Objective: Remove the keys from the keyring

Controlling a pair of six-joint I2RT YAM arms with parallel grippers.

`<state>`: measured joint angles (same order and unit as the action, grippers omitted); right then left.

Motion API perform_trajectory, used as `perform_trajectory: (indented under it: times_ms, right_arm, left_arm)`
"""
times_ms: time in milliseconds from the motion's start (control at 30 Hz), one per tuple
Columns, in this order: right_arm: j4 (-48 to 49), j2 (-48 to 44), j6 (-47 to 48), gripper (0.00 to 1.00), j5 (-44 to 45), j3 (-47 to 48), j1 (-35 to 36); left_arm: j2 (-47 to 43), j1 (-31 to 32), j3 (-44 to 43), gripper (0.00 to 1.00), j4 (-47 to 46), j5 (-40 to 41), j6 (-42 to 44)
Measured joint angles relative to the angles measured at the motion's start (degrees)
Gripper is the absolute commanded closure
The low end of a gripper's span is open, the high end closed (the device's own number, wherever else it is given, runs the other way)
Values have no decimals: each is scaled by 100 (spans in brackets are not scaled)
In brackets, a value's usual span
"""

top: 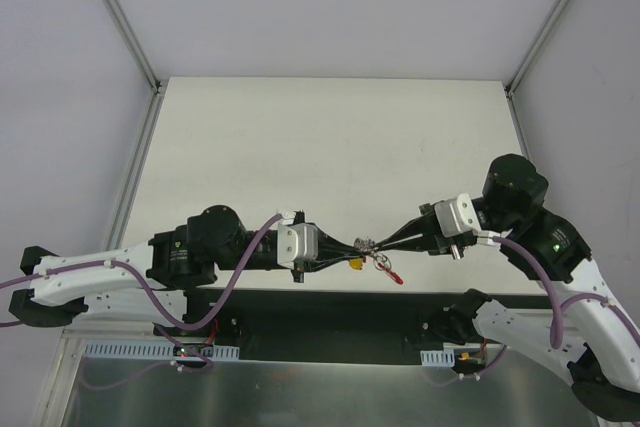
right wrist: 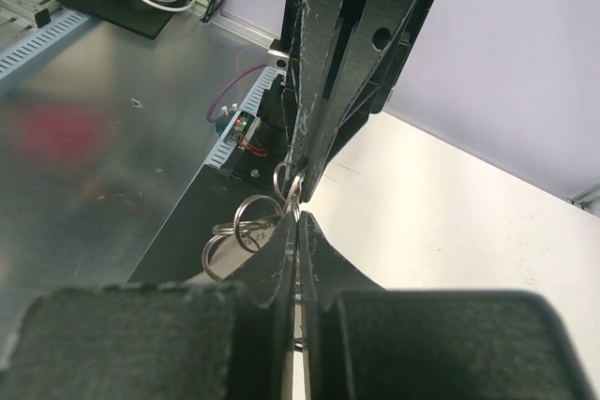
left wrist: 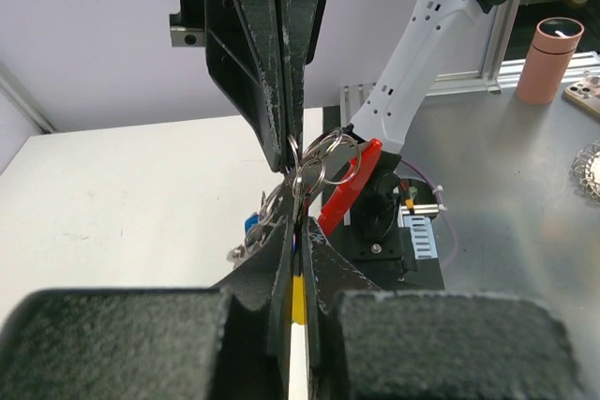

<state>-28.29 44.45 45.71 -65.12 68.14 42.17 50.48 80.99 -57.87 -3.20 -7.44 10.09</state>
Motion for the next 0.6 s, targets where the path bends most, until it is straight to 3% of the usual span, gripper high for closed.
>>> perform_trajectory:
  times_ms: [600]
  right_arm:
    - [-79, -79, 133, 99, 39, 0, -15]
  left_arm:
    - [-13, -9, 44, 100, 186, 461, 0]
